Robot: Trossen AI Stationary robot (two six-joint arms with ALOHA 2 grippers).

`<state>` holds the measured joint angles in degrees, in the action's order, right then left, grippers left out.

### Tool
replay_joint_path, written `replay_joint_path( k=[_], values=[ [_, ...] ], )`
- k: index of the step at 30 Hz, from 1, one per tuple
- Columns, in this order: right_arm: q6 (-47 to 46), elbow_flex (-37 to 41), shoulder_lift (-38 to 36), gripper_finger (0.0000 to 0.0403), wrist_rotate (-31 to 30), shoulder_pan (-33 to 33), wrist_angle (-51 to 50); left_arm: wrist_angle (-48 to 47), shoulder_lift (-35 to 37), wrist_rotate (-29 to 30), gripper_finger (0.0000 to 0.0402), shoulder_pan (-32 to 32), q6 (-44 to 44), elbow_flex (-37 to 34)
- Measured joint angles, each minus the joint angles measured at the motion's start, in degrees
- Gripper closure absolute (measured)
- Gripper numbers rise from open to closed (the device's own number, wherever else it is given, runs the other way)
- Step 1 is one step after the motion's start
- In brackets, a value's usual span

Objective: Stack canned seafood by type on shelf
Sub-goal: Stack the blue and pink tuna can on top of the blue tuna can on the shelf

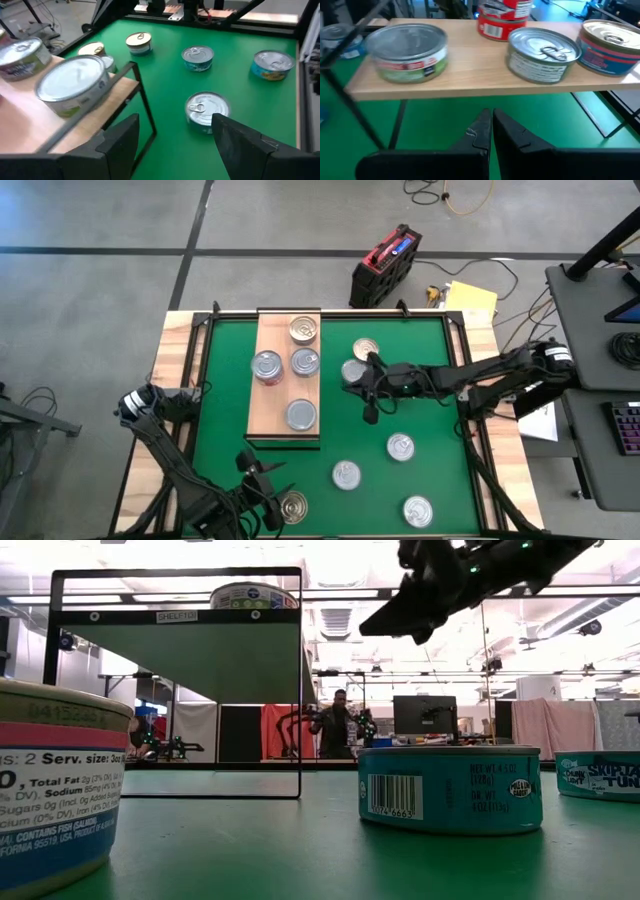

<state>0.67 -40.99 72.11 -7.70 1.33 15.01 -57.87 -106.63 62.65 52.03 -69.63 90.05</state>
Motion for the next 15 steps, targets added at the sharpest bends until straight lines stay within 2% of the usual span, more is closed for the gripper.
replay_joint_path(
  k=[5, 15],
  values=[
    [-0.72, 1.3, -0.98, 0.0394, -0.02, 1.44, 0.29, 4.1, 0.0, 0.92, 0.0169, 0.0, 0.04, -1.45],
    [-1.14, 2.05, -1.17, 0.0394, -0.11, 2.81, 0.36, 5.75, -0.01, 1.04, 0.0169, 0.0, 0.82, -1.69]
  ],
)
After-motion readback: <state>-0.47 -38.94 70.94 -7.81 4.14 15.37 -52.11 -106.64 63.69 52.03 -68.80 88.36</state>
